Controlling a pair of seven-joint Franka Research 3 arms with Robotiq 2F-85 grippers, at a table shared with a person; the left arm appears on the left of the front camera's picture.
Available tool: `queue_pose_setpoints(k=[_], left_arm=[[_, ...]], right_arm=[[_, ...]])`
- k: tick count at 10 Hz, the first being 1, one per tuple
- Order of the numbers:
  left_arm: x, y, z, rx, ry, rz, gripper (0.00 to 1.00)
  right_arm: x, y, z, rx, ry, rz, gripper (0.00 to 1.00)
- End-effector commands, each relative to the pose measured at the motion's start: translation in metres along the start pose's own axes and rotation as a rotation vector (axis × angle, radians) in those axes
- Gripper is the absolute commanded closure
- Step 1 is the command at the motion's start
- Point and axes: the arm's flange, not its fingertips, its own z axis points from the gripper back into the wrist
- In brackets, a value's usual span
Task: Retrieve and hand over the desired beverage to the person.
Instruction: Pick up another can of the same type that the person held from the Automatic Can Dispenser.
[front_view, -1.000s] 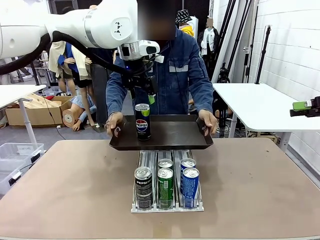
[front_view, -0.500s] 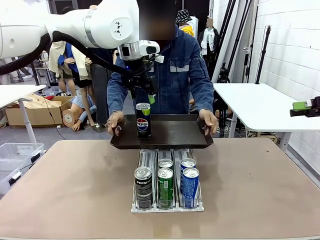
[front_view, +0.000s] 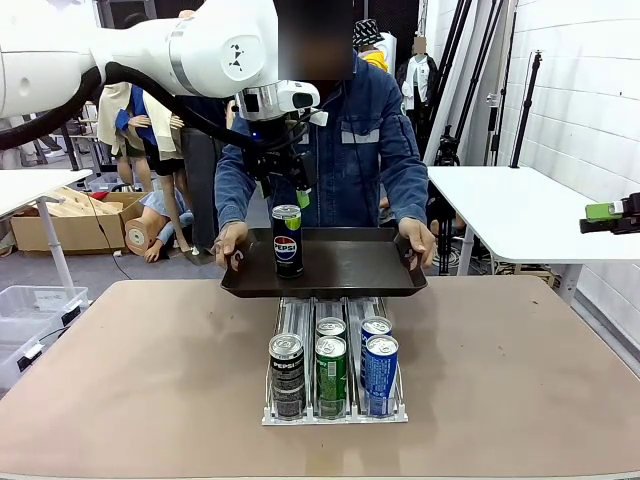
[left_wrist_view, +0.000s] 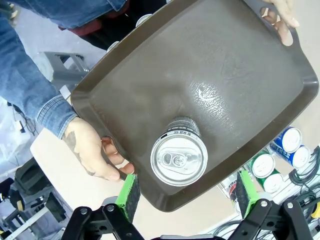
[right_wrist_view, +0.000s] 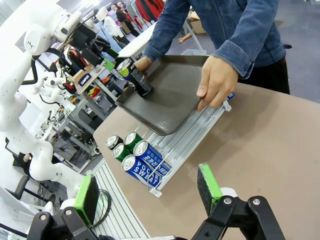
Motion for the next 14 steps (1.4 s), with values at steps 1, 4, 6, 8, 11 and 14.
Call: queue_pose_setpoints(k=[1, 4, 6, 8, 11, 14], left_arm=[[-0.002, 0.011, 0.021, -0.064, -0.014, 0.057, 0.0], [-0.022, 0.037, 0.063, -0.117, -0.089, 0.117, 0.0], [-0.048, 0.055, 0.086, -0.179, -0.156, 0.164, 0.0], [-0.083, 0.089, 0.099, -0.281, -0.199, 0.23, 0.0], [-0.149, 0.164, 0.091, -0.483, -0.295, 0.328, 0.0], [-0.229, 0.216, 0.073, -0.626, -0.432, 0.27, 0.0]], right_arm=[[0.0, 0.001, 0.0, 0.008, -0.005, 0.003, 0.0], [0.0, 0.001, 0.0, 0.008, -0.005, 0.003, 0.0], [0.0, 0.001, 0.0, 0.008, -0.005, 0.003, 0.0], [0.0, 0.001, 0.0, 0.008, -0.005, 0.003, 0.0], [0.0, 0.001, 0.0, 0.008, -0.005, 0.003, 0.0], [0.0, 0.001, 0.0, 0.008, -0.005, 0.003, 0.0]])
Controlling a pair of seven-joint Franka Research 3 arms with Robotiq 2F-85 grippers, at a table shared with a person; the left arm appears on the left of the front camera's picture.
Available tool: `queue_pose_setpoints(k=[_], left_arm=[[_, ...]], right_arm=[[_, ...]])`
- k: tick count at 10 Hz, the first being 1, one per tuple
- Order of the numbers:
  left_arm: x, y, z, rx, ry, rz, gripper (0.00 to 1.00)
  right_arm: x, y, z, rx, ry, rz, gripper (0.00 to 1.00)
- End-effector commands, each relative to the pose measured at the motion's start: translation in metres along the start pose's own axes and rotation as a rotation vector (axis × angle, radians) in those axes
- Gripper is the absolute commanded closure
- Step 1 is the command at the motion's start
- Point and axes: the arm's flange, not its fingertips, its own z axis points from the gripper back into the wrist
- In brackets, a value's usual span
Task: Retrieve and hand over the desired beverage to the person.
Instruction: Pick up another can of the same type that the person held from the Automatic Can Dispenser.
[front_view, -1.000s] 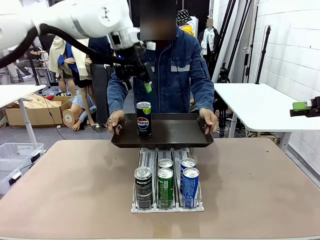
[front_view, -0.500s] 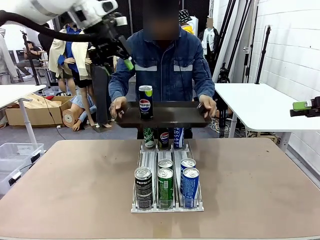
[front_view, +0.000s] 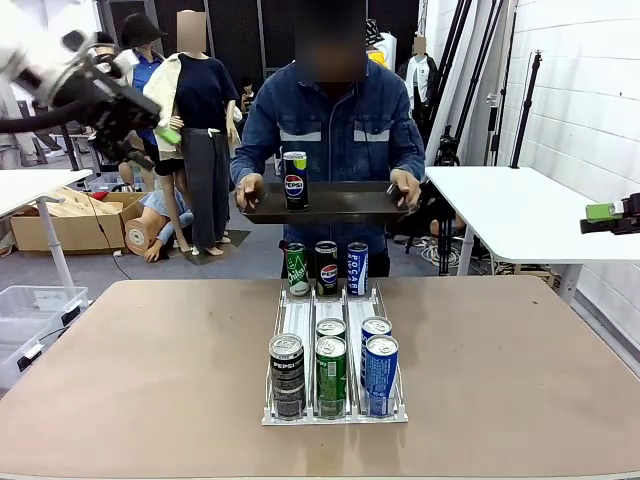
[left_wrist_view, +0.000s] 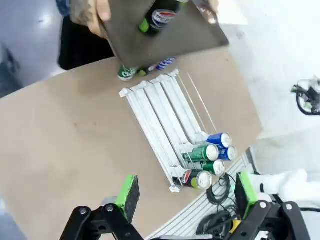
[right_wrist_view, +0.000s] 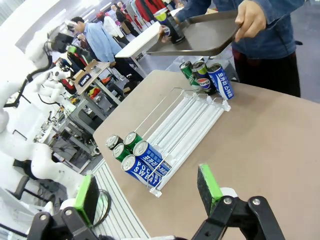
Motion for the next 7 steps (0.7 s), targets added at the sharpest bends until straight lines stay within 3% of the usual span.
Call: queue_pose_setpoints(k=[1, 4, 7], left_arm=[[-0.044, 0.019, 0.016, -0.09, -0.028, -0.061, 0.0], [-0.103, 0.058, 0.027, -0.216, -0.073, -0.092, 0.0], [-0.153, 0.082, 0.001, -0.277, -0.098, -0.076, 0.0]], right_arm=[[0.001, 0.001, -0.001, 0.009, -0.005, 0.004, 0.0], [0.001, 0.001, -0.001, 0.009, -0.005, 0.004, 0.0], [0.001, 0.001, -0.001, 0.009, -0.005, 0.004, 0.0]])
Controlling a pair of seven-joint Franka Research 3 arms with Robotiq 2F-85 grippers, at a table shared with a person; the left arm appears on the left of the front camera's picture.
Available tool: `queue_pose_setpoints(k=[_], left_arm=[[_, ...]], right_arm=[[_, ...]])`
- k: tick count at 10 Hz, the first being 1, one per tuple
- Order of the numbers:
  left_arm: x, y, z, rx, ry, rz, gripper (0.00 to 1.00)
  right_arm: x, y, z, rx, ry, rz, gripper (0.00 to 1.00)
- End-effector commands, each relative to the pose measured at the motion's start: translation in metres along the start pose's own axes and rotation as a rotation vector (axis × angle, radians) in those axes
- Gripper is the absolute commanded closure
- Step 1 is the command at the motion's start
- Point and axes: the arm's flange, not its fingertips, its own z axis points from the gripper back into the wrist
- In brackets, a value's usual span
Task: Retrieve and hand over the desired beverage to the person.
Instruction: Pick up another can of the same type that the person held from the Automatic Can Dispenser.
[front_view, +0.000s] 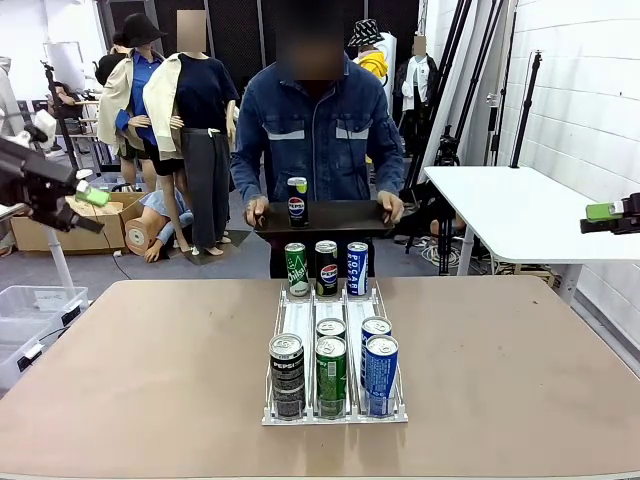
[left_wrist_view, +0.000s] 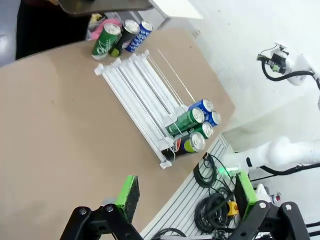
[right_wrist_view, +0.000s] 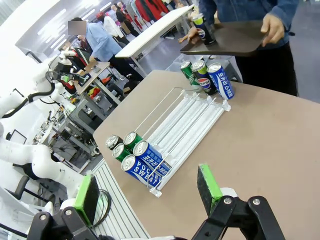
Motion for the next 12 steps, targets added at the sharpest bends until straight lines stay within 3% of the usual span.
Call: queue_pose_setpoints(k=[1, 4, 7, 8, 12], left_arm=[[-0.032, 0.003, -0.008, -0.047, -0.072, -0.007, 0.0], [-0.068, 0.009, -0.003, -0.062, -0.161, 0.023, 0.0], [-0.067, 0.022, -0.002, -0.103, -0.195, 0.088, 0.0], [-0.07, 0.016, 0.001, -0.065, -0.144, 0.068, 0.0], [-0.07, 0.016, 0.001, -0.065, -0.144, 0.068, 0.0]], right_arm=[[0.001, 0.001, -0.001, 0.009, -0.005, 0.004, 0.0], [0.001, 0.001, -0.001, 0.009, -0.005, 0.004, 0.0], [0.001, 0.001, -0.001, 0.009, -0.005, 0.004, 0.0], [0.001, 0.001, -0.001, 0.009, -0.005, 0.004, 0.0], [0.001, 0.001, -0.001, 0.009, -0.005, 0.004, 0.0]])
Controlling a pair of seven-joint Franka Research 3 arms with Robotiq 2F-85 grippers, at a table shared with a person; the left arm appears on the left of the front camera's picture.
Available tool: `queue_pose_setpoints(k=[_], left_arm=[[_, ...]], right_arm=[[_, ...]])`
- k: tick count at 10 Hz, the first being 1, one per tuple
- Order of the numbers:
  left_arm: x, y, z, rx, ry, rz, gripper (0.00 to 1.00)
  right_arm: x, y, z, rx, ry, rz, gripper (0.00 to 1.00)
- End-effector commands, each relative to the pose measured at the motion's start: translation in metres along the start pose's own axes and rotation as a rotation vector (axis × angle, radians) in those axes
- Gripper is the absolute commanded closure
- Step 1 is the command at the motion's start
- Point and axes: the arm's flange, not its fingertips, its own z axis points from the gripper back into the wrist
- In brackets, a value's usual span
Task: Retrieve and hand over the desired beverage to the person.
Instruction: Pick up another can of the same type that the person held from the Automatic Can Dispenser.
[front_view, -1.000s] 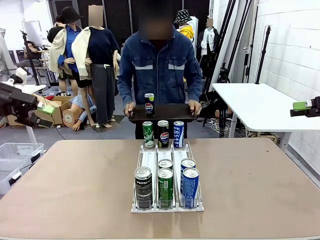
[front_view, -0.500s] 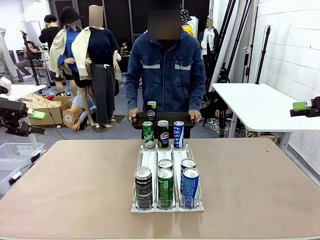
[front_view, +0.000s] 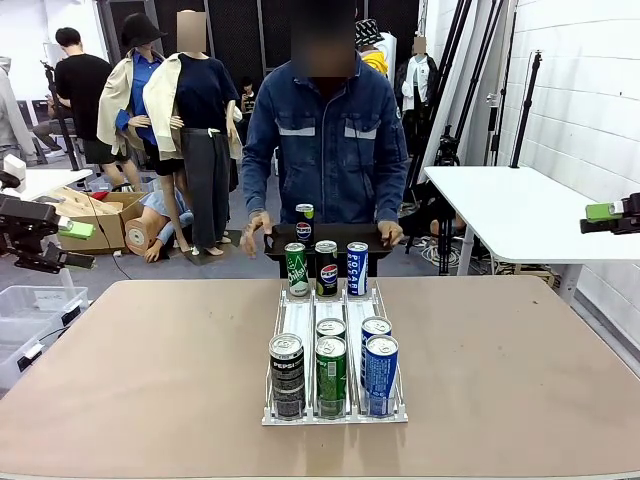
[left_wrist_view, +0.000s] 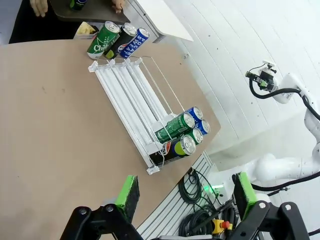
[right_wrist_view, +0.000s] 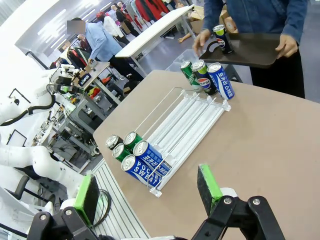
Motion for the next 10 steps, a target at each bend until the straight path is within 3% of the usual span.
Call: queue_pose_setpoints(k=[1, 10], left_arm=[[-0.0014, -0.0015, 0.0035, 0.007, 0.006, -0.008, 0.0], [-0.0014, -0.0015, 0.0035, 0.007, 0.006, -0.008, 0.0]], right_arm=[[0.0007, 0.0005, -0.0006, 0.009, -0.005, 0.004, 0.0], [0.0007, 0.0005, -0.0006, 0.009, -0.005, 0.004, 0.0]])
